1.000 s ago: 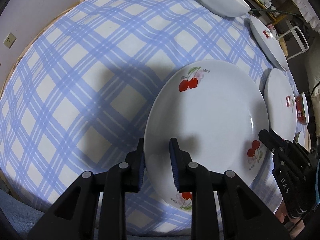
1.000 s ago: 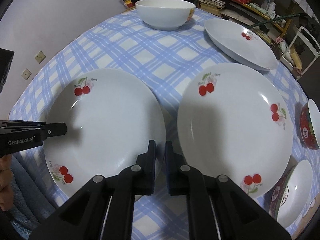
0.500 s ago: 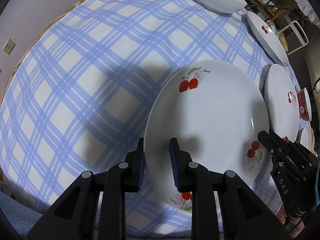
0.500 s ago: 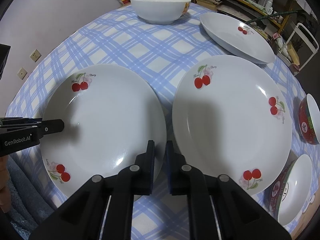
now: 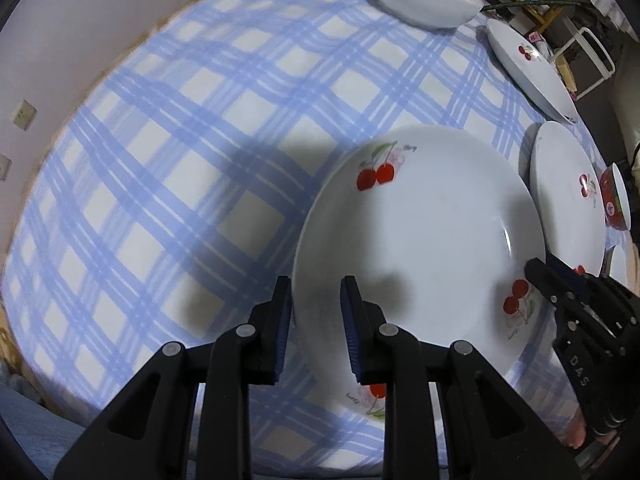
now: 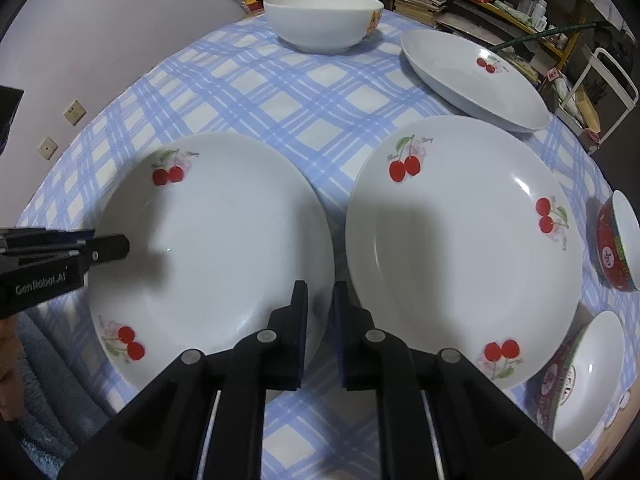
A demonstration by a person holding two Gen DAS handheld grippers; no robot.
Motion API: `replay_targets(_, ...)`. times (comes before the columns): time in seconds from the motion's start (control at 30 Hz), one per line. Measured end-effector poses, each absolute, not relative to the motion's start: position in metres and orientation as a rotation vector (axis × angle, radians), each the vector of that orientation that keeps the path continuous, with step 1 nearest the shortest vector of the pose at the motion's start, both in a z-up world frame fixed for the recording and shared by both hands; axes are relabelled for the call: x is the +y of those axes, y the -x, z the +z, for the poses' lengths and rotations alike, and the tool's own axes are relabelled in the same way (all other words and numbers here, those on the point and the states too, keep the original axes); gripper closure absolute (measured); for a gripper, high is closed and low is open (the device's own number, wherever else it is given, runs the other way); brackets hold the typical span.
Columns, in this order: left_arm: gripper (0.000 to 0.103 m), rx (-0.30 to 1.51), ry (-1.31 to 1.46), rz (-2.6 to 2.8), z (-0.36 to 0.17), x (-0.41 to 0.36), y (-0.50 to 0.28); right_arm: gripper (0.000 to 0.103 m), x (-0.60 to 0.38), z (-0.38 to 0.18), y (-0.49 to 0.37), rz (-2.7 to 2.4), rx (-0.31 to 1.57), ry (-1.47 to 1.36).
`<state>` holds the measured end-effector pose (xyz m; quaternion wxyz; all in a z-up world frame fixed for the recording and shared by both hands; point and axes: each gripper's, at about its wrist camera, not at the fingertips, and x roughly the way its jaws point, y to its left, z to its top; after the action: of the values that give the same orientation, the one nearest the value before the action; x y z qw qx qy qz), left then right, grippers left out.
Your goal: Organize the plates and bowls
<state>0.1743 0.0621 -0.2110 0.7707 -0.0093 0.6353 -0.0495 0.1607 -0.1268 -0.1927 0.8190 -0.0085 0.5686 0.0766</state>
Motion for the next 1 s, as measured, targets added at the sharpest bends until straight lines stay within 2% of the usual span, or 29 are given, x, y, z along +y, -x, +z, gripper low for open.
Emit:
replay_targets(0.2,0.073,1.309,0.011,-0.071,-0.188,0.069,-0.175,0.089,-0.139,-0.163,-0.153,0.179,1.168,0.002)
replay_targets(0.3,0.058,1.26,-0.002,-0.089,-0.171,0.063,-0.176,0.088,-0.155,-0.14,-0.156,0.17,1.128,-0.015)
replay_targets(0.33,0.05,1.24,-0.012,-0.095,-0.165,0.06,-0.177,0.081,-0.16,-0.134,-0.158,0.163,1.118,-0.018)
replay_targets(0.47,0.02,1.18,-0.05,-0.121,-0.138,0.042,-0.184,0.034,-0.186,-0.11,-0.167,0.117,1.069,-0.037)
replay_targets(0.57,0.013,1.149,-0.095,-0.115,-0.124,0.022,-0.193,0.015,-0.213,-0.1,-0.174,0.062,1.058,-0.097)
replay_targets(0.67,0.013,1.14,-0.111,-0.123,-0.118,0.005,-0.203,0.012,-0.238,-0.095,-0.179,0.021,1.059,-0.134)
replay_targets(1.0,0.013,1.161,-0.132,-0.275,-0.12,-0.058,-0.219,0.012,-0.309,-0.103,-0.177,-0.079,1.123,-0.158)
